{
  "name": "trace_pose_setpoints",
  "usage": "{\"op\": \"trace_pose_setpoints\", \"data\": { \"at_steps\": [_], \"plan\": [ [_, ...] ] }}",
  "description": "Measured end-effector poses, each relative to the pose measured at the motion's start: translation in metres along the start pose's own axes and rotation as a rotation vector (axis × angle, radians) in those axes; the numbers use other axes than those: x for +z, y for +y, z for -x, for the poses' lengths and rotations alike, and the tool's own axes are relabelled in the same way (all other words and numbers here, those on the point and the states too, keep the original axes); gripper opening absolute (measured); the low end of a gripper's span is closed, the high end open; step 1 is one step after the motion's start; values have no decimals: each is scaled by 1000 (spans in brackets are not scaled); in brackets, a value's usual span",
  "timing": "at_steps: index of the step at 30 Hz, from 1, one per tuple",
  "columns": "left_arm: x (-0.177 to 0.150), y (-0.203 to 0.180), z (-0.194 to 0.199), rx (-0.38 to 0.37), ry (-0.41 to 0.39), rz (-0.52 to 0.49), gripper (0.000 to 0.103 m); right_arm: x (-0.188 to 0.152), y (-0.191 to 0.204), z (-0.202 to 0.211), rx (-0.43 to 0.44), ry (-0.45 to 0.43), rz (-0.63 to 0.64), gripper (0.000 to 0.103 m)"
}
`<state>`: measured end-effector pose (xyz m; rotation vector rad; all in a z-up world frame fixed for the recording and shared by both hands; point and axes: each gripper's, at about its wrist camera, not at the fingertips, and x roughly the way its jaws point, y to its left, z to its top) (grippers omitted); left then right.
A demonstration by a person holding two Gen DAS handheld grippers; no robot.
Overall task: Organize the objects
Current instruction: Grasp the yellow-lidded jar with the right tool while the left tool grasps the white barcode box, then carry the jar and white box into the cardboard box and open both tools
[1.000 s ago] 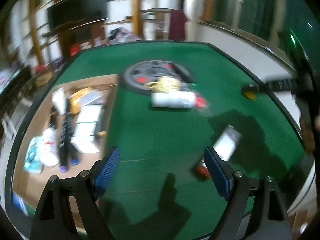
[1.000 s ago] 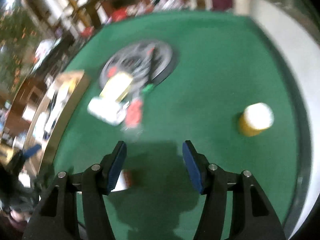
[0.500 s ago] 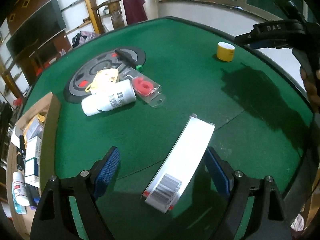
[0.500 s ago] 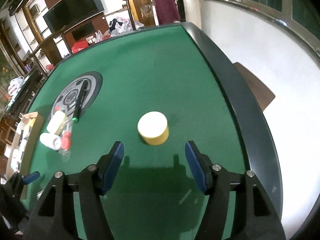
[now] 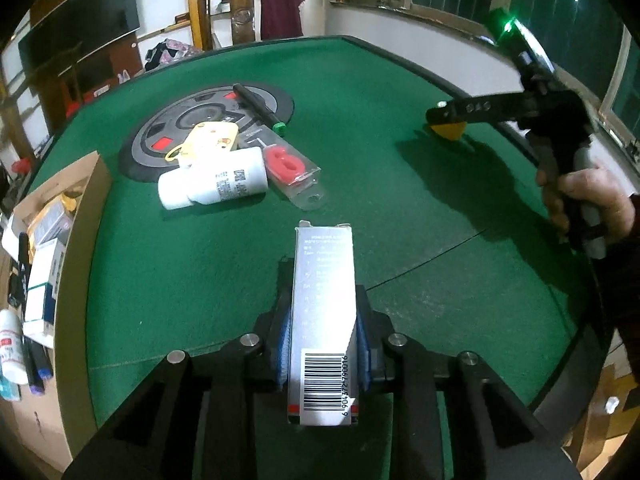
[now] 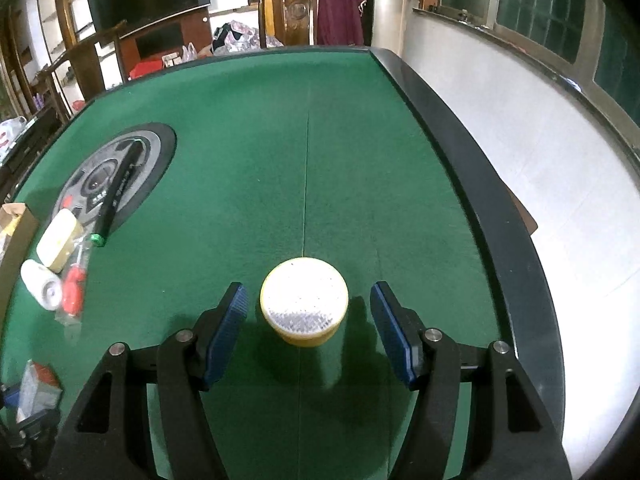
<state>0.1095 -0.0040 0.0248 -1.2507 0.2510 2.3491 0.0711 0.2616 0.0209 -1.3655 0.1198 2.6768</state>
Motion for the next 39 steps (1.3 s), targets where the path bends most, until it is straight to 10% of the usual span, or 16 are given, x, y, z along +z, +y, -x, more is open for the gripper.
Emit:
{"op": "trace_pose_setpoints", "data": {
  "at_steps": [5, 18, 39],
  "plan": [
    [-2, 9, 14, -11, -25, 49, 23, 0, -9, -4, 31, 18, -39, 38],
    [-31, 64, 74, -39, -133, 248, 23, -14, 9, 48, 185, 3, -90, 38],
    [-123, 208, 121, 251, -167, 538, 23, -63, 286, 116, 656, 89, 276, 38]
  ]
}}
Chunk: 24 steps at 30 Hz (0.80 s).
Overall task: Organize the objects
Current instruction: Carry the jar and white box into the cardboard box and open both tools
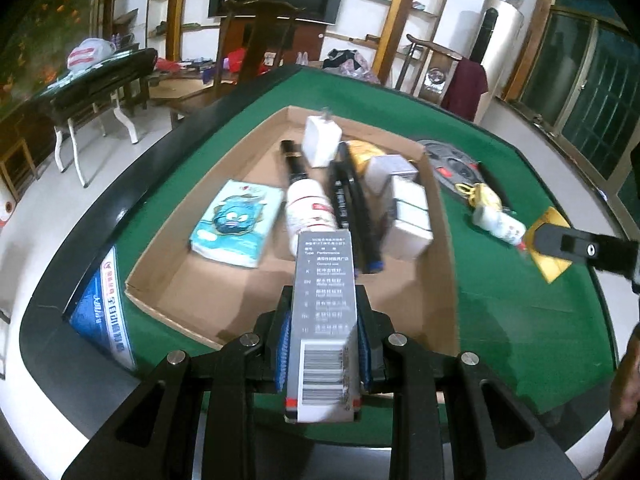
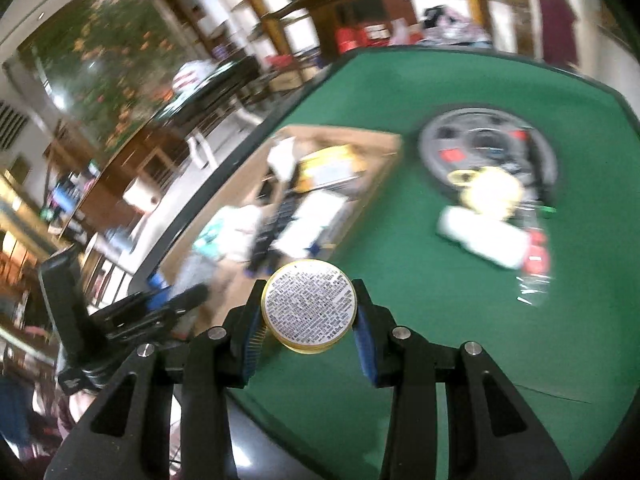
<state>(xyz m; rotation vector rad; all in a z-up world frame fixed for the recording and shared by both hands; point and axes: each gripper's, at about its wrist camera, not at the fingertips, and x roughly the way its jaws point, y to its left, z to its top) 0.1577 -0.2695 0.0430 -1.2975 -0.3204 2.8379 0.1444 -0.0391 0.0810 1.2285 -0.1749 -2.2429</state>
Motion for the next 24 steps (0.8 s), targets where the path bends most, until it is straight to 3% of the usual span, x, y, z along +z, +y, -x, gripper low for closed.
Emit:
{"op": "trace_pose_setpoints", "data": {
  "at_steps": [7, 16, 24],
  "plan": [
    [-1, 13, -11, 13, -1, -4, 23, 0, 55, -56, -17, 87, 120, 38],
    [-5, 17, -7, 73, -38, -4, 23, -9, 60, -100, -84, 174, 150, 38],
    [-3, 27, 4, 117, -88, 43, 43, -11, 64, -107, -119, 193, 177, 38]
  ]
}}
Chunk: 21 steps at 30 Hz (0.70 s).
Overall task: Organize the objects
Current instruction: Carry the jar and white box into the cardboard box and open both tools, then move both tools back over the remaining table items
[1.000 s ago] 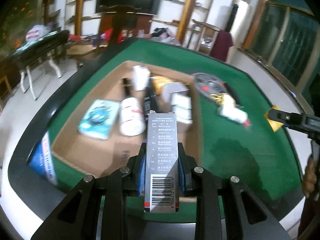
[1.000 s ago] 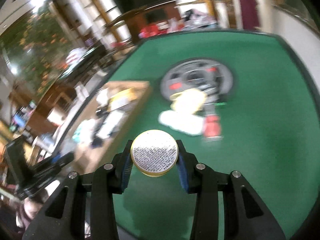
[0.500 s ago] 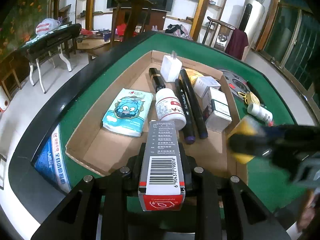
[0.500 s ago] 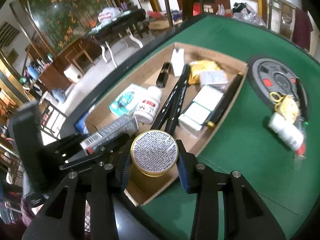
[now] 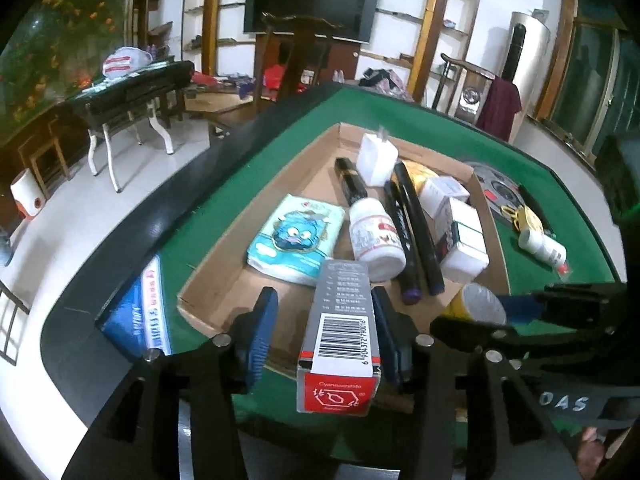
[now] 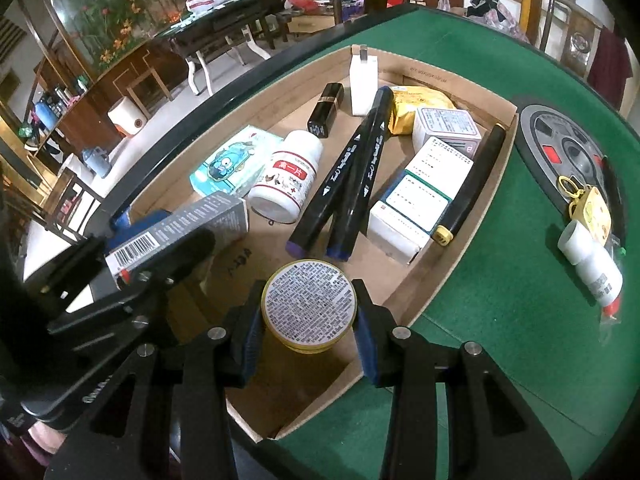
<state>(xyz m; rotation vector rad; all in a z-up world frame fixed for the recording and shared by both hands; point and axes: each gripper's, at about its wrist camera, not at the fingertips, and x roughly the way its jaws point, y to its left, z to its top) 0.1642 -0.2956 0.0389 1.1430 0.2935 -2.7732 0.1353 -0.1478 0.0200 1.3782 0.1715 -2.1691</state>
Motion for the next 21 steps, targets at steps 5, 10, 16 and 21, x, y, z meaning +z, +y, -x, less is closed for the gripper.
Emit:
{"op": "trace_pose_setpoints", "data": {
  "at_steps": [5, 10, 16, 21],
  "plan": [
    [4, 1, 9, 47, -39, 6, 56, -1, -2, -4, 3, 9, -10, 39],
    [7, -4, 17, 94, -84, -9, 58, -1, -2, -4, 1, 17, -1, 39],
    [7, -7, 17, 104, -85, -14, 59, -5, 2, 1, 29, 20, 5, 41],
    [7, -11, 20, 119, -81, -12, 60, -7, 5, 10, 51, -2, 7, 41]
  ]
}}
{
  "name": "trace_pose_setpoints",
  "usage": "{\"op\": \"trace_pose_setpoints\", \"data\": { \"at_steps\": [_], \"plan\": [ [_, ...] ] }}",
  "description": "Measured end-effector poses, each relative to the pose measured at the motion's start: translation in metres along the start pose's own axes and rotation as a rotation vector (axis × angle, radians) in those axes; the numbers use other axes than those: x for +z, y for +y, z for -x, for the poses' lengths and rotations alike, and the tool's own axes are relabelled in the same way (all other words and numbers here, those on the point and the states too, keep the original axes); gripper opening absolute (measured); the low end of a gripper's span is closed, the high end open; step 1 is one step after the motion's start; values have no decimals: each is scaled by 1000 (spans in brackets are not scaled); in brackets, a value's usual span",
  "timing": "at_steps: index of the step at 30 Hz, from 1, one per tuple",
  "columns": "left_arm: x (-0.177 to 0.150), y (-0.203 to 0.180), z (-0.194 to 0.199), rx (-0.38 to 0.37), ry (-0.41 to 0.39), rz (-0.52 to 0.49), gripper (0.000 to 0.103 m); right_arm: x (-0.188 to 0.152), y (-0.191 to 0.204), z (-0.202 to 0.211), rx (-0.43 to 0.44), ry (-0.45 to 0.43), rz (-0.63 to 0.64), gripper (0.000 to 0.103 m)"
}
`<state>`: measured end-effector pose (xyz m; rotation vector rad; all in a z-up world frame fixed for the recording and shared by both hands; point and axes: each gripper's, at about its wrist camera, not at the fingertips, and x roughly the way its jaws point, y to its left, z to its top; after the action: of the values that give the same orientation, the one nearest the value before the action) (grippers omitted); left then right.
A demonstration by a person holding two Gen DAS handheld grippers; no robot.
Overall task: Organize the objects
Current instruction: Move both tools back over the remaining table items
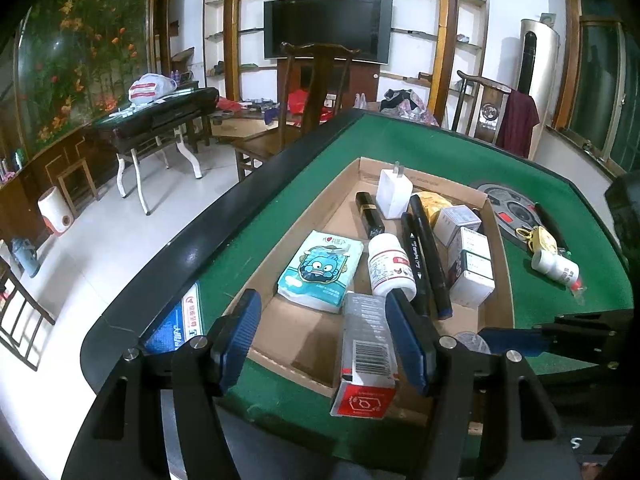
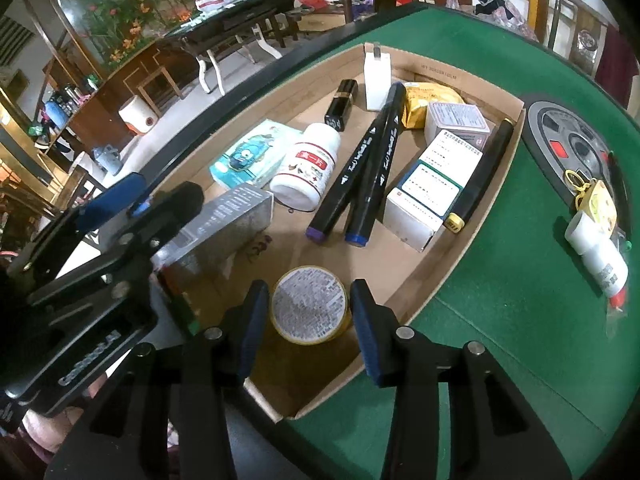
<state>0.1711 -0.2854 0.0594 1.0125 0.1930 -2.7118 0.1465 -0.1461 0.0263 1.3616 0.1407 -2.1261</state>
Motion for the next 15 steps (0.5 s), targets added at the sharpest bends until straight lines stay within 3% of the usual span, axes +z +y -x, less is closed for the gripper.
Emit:
{"op": "trace_pose_setpoints", "data": {
  "at_steps": [3, 5, 9, 12, 14, 15],
  "plan": [
    [2, -1, 3, 8, 1, 7, 67, -1, 0, 7, 11, -13, 0, 41],
    [2, -3, 4, 12, 1, 10, 78, -2, -1, 10, 22, -22, -5, 41],
    [4, -7, 8, 9, 3, 0, 79, -6, -11, 22, 45, -48, -28, 41],
    [7, -6, 15, -25, 1, 4, 79, -6, -33, 48, 83, -124, -69, 41],
    [11, -5, 22, -64, -19, 19, 79, -7, -60, 75, 84, -202, -129, 46],
    [12, -5, 24, -76, -27, 24, 79, -9, -78, 90, 69, -242, -168, 57]
  ]
}}
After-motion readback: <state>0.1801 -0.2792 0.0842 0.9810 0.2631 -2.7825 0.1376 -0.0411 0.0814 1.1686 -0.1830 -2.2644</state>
